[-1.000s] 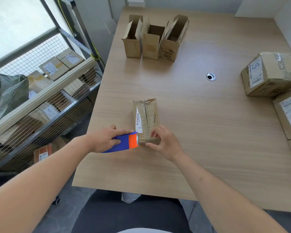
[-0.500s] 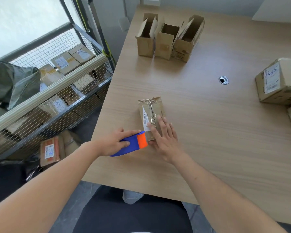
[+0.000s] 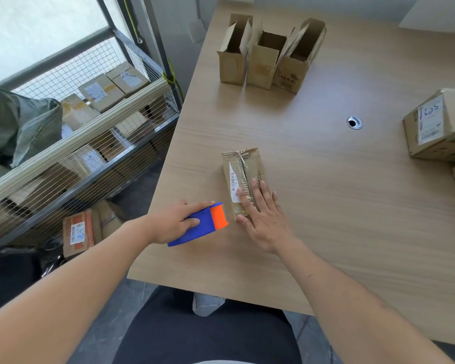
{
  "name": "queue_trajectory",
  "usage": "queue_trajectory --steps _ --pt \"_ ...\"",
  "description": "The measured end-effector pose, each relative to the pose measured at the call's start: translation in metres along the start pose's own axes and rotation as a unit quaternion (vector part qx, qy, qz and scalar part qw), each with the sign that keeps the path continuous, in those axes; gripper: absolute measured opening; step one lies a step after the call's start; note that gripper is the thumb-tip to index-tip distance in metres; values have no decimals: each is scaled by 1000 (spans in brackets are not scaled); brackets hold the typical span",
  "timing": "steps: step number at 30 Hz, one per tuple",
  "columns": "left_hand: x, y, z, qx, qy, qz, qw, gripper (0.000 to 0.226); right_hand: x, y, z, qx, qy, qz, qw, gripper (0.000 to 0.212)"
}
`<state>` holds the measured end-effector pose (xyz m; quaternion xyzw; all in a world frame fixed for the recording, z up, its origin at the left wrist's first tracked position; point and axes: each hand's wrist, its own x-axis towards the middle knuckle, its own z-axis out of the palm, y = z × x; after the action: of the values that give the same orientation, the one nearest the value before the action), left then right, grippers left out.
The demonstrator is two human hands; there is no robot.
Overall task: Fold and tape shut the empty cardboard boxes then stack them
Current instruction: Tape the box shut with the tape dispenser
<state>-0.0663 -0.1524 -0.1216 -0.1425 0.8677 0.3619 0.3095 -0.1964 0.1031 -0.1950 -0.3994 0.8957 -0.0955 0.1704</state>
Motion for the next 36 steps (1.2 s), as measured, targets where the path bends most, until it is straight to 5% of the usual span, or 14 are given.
queue_trajectory --steps 15,24,27,32,36 --pt "25 30 -8 51 12 -63 997 46 5 -16 -5 9 2 50 999 74" --pt "14 10 -32 39 113 -25 992 50 18 -44 4 -32 108 97 989 66" --pt "9 9 -41 14 152 5 988 50 25 -39 -13 -30 60 65 996 65" --pt "1 -1 -52 -36 226 36 973 52 21 -12 -38 -53 28 62 996 94" --pt "1 -12 -55 -56 219 35 973 52 34 -28 -45 -47 23 85 995 75"
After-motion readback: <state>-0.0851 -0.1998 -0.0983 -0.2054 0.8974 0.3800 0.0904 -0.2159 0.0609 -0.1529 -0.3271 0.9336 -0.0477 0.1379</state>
